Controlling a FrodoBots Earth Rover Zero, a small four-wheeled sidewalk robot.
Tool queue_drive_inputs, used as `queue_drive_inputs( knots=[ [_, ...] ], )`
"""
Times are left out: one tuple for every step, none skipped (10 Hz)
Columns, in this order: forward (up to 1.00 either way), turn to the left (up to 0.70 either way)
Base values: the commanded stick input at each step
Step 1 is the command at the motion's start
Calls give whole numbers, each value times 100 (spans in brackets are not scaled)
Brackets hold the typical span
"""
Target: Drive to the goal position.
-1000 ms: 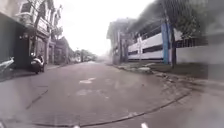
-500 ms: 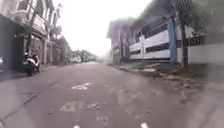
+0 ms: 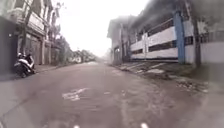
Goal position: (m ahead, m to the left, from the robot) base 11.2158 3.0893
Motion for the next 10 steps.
queue_drive_inputs(
  knots=[
    [100, 1],
    [100, 1],
    [100, 1],
    [100, 1],
    [100, 1],
    [100, 1],
    [100, 1],
    [100, 1],
    [100, 1],
    [100, 1]
  ],
)
